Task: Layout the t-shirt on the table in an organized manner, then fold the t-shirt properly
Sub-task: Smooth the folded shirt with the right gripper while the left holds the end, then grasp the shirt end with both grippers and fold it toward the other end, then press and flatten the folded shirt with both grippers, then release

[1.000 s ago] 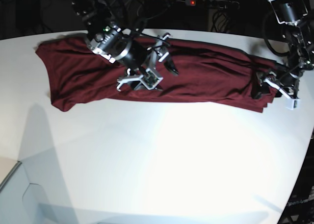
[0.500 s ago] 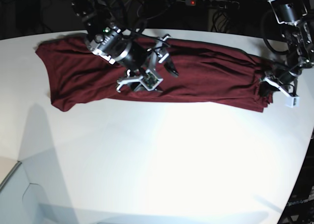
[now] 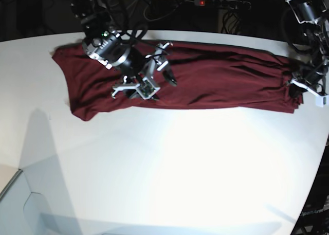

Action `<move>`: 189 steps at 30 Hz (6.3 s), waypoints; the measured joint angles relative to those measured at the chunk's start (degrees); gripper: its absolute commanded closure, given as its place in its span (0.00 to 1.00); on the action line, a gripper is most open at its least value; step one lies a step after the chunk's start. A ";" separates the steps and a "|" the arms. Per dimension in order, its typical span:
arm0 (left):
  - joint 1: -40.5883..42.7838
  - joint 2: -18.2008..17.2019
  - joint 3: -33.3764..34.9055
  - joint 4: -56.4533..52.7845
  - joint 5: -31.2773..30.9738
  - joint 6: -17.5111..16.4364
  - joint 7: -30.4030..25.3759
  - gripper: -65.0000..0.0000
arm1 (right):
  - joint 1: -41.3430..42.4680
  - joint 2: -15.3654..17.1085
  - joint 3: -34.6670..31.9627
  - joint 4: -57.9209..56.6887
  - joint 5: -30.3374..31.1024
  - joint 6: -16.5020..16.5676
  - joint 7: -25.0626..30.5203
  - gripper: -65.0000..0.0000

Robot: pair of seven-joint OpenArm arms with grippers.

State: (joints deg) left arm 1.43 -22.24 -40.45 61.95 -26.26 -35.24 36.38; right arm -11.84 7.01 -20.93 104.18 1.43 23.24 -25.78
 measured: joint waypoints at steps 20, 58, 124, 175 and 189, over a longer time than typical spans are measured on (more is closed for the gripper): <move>8.92 8.74 -0.07 33.88 -0.09 0.37 11.30 1.00 | 0.35 -0.24 1.57 -2.32 0.11 0.02 0.31 0.46; 12.48 30.91 30.71 49.81 32.30 10.23 11.43 1.00 | 1.62 -0.20 9.38 -2.01 0.44 0.07 0.28 0.46; 10.27 24.28 32.35 46.84 15.85 11.65 11.39 0.94 | 2.93 -0.50 21.90 -2.03 0.46 0.26 0.13 0.45; 1.60 27.30 37.27 31.65 28.13 11.45 16.09 1.00 | 2.43 -1.97 28.26 -2.03 0.48 0.26 0.20 0.45; -6.69 30.86 36.76 30.36 28.20 11.26 16.57 1.00 | 0.31 -2.34 30.97 -1.95 0.92 0.26 0.48 0.45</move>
State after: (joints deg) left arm -5.26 8.62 -3.68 92.31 1.93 -23.99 52.95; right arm -11.53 4.67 10.04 102.24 2.35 23.51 -25.30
